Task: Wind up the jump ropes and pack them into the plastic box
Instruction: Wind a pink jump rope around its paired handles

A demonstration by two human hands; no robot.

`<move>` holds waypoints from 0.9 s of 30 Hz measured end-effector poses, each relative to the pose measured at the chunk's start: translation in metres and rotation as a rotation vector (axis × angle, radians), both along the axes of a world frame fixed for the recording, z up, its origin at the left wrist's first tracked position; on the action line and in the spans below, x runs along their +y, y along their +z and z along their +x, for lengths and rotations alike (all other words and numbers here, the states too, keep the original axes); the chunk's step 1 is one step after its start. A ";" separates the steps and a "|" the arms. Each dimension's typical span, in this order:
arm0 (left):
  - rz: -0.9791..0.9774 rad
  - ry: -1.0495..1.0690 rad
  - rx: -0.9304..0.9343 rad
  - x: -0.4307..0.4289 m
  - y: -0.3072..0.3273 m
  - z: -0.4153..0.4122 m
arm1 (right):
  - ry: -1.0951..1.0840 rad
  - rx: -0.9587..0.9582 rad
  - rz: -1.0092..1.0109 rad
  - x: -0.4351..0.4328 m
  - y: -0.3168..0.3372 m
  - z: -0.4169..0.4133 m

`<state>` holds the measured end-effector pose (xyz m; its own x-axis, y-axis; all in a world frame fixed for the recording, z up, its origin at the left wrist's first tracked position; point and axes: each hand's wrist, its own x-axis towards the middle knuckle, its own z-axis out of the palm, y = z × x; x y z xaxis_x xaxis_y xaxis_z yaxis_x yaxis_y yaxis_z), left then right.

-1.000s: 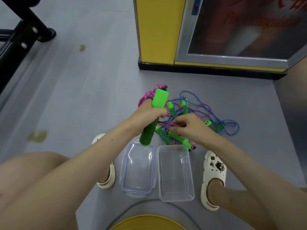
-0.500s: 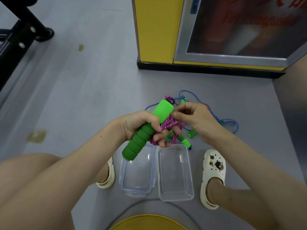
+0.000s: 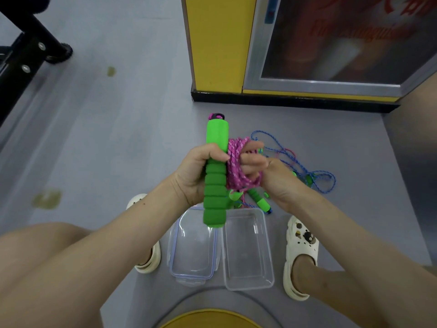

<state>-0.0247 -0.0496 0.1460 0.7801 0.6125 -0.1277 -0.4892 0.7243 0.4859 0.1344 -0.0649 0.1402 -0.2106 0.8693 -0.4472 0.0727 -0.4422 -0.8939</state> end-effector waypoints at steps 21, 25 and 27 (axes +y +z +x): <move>0.610 -0.117 1.422 0.005 -0.006 -0.020 | 0.079 -0.278 0.116 0.006 -0.004 0.003; 0.284 -0.406 1.036 -0.001 -0.006 -0.026 | 0.074 -0.253 0.201 0.004 -0.001 -0.002; 0.271 -0.465 0.861 0.000 -0.007 -0.028 | 0.059 -0.220 0.224 0.003 0.001 -0.003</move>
